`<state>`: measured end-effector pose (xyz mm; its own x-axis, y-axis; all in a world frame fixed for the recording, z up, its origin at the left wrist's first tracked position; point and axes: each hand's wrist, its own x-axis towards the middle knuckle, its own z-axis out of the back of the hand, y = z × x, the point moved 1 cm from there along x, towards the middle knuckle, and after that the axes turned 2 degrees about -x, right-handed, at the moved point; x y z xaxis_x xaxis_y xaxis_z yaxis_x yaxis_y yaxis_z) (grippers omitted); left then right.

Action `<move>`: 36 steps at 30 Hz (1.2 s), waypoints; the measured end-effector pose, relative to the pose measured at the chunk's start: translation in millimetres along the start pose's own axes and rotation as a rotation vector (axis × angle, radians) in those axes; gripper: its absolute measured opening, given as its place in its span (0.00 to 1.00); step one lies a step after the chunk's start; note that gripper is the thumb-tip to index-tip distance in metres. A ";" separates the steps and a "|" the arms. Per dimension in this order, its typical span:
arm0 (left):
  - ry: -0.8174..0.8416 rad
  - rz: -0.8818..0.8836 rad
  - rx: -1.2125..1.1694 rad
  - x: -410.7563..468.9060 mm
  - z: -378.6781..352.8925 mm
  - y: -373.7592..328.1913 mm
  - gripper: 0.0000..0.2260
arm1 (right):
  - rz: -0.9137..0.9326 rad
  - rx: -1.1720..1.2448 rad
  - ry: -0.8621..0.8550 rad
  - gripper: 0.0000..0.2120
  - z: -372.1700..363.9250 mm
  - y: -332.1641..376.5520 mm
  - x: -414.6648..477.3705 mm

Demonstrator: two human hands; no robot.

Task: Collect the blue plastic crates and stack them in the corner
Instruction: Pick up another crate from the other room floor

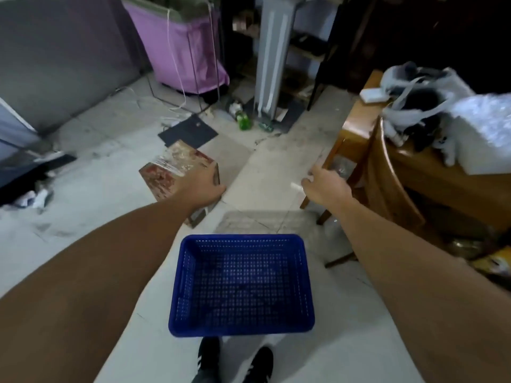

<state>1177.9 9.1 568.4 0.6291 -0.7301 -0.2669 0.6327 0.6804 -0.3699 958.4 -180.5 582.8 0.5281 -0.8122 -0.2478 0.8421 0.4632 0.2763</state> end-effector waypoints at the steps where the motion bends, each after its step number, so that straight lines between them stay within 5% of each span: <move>1: 0.009 0.031 -0.003 9.0 -22.1 16.7 0.20 | -0.025 -0.005 0.021 0.21 -25.4 -8.6 10.1; 7: 0.131 0.312 -0.053 47.0 -171.0 115.9 0.26 | -0.195 0.043 0.197 0.14 -192.1 -62.1 52.1; 19: 0.177 0.696 -0.015 71.8 -395.0 282.3 0.30 | -0.564 0.041 0.346 0.24 -459.1 -184.5 82.4; 24: 0.191 0.824 -0.084 66.0 -453.8 333.0 0.30 | -0.727 0.037 0.360 0.34 -518.2 -235.5 83.8; 29: 0.223 0.812 -0.063 58.4 -483.9 350.1 0.16 | -0.725 0.125 0.269 0.29 -547.3 -261.4 77.5; 36: 0.157 0.758 -0.002 56.8 -481.6 351.8 0.10 | -0.682 0.097 0.228 0.23 -539.2 -269.1 74.6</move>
<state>1218.7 176.2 -5.4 0.8186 -0.0659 -0.5705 0.0539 0.9978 -0.0378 830.2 -174.5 -10.8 -0.0926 -0.8103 -0.5786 0.9843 -0.1621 0.0695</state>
